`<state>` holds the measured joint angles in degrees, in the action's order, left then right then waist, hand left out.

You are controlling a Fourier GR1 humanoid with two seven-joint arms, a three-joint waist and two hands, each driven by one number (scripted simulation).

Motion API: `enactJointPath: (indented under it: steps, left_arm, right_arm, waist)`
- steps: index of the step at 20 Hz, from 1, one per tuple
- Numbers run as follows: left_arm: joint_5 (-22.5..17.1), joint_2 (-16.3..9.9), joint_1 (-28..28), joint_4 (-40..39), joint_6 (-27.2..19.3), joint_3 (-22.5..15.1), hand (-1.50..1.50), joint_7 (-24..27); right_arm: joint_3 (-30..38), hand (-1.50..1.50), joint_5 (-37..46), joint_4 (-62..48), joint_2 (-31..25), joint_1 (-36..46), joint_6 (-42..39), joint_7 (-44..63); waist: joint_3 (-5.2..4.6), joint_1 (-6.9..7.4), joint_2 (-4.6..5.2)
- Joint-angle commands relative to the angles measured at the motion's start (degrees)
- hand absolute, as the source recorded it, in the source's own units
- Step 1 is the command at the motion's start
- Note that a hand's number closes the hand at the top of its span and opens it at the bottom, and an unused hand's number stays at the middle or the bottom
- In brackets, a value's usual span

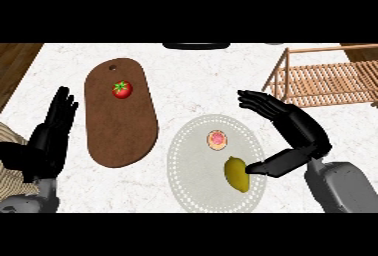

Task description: Pick the lemon from the placemat and place it in the tiered shelf

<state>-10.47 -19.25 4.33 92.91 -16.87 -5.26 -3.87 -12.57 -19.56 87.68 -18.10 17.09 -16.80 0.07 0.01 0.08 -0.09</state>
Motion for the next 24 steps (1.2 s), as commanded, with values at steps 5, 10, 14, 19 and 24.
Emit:
enactJointPath:
  steps: [5,10,14,19,24]
  left_arm:
    - [1.80,0.99,-0.74,1.68,-2.00,-0.91,0.00,-2.15]
    - [1.70,0.91,1.02,2.78,-2.06,-1.06,0.00,-4.47]
    - [0.50,0.46,-1.38,2.88,-0.40,0.28,0.00,-2.53]
    - [1.73,0.58,-4.79,5.45,0.27,0.17,0.00,-1.69]
    - [2.03,0.74,0.42,5.64,-0.86,1.58,0.00,-7.17]
  right_arm:
    - [-6.07,-1.50,5.26,12.68,-13.90,4.86,-11.33,12.71]
    - [-11.30,-1.50,19.17,19.72,-18.72,10.56,-11.09,19.37]
    - [-18.29,-1.50,26.29,23.69,-16.40,13.97,-10.84,31.13]
    - [-26.67,-1.50,35.98,22.17,-8.36,10.77,-8.50,38.44]
    - [-30.70,-1.50,43.97,22.98,-6.78,11.27,-11.16,43.83]
  waist:
    - [-0.12,-0.35,-0.44]
    - [-0.11,-0.33,-0.49]
    - [-0.16,0.42,-0.32]
    - [-0.04,0.64,-0.04]
    - [-0.01,0.14,-0.04]
